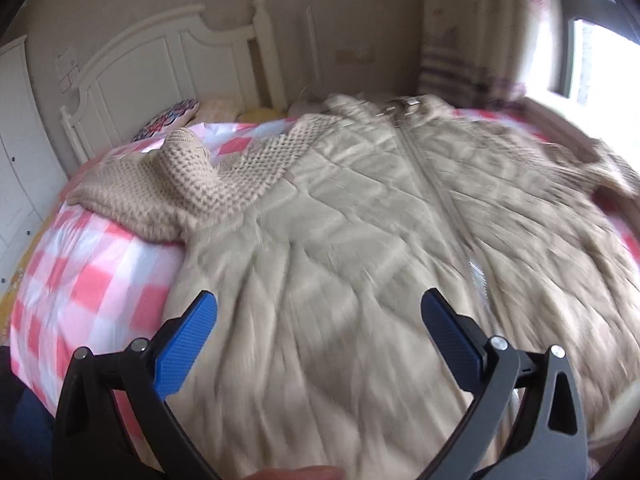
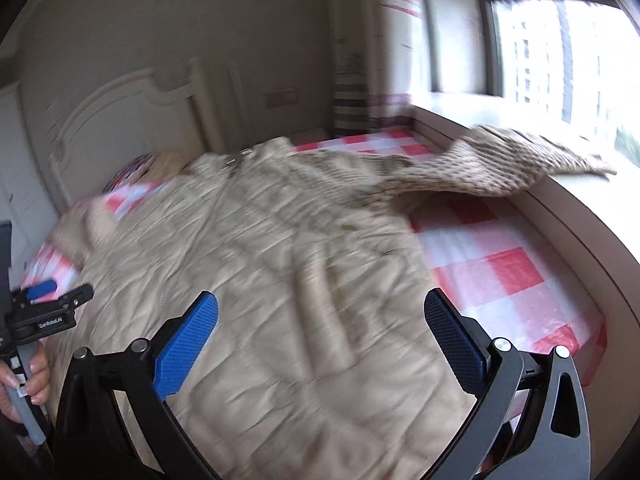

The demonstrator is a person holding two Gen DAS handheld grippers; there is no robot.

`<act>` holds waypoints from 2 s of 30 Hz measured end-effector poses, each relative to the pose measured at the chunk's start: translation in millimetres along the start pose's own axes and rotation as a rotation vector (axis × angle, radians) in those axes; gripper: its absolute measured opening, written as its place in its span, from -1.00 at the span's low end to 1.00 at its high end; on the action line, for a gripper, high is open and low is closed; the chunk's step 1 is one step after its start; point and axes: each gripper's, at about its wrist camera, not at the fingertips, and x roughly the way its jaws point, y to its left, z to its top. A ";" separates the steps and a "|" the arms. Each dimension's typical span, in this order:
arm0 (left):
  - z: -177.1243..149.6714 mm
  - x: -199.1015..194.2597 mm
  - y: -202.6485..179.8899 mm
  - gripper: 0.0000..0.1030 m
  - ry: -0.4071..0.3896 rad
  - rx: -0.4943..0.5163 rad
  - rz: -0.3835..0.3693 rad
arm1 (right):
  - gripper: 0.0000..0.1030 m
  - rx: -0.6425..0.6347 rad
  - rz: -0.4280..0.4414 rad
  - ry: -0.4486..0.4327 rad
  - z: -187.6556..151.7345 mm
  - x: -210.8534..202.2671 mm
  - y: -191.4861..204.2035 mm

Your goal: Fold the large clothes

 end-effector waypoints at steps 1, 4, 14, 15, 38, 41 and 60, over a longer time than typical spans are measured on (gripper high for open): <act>12.3 15.7 -0.4 0.96 0.015 0.002 0.015 | 0.91 0.037 -0.017 0.001 7.5 7.0 -13.5; 35.9 52.4 -3.6 0.96 0.044 0.007 0.063 | 0.91 0.184 -0.065 -0.004 34.0 30.5 -64.7; 32.8 110.7 -7.7 0.96 0.124 -0.024 -0.012 | 0.78 0.512 -0.123 -0.053 84.4 97.0 -172.5; 32.0 111.2 -6.8 0.96 0.126 -0.030 -0.020 | 0.75 0.512 -0.136 -0.053 87.5 102.5 -175.3; 30.2 111.0 -3.5 0.96 0.131 -0.050 -0.043 | -0.31 -1.063 -0.026 0.050 0.1 145.7 176.0; 29.6 109.7 -3.3 0.96 0.130 -0.051 -0.047 | -0.26 -1.027 -0.062 0.077 -17.2 146.6 168.3; 30.0 109.3 -4.1 0.96 0.129 -0.051 -0.049 | 0.30 0.014 0.098 0.164 38.6 103.2 -69.3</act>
